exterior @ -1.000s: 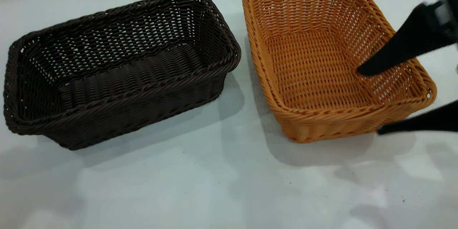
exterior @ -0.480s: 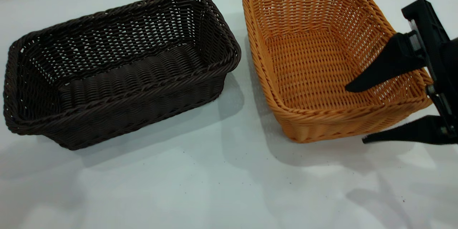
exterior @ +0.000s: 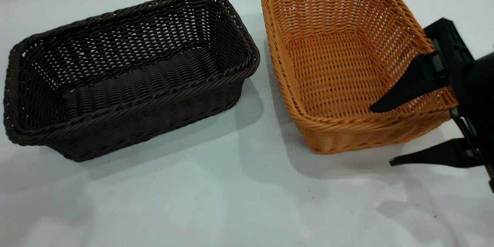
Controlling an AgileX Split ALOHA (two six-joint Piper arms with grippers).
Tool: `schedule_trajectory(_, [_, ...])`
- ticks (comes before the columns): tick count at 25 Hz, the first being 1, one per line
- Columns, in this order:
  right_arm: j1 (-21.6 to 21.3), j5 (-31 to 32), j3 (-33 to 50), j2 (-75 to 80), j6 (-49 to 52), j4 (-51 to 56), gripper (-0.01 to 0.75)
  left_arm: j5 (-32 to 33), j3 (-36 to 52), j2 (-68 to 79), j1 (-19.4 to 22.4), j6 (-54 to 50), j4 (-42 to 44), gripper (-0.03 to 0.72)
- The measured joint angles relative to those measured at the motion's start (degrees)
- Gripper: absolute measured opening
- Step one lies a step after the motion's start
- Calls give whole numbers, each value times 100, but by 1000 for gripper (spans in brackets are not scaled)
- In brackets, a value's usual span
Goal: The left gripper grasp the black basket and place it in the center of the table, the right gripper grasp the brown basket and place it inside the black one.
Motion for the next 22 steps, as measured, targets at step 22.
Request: schedule_trajectory(22, [0, -370, -646, 775, -42, 0, 472, 0, 0, 0, 0, 0, -11, 426])
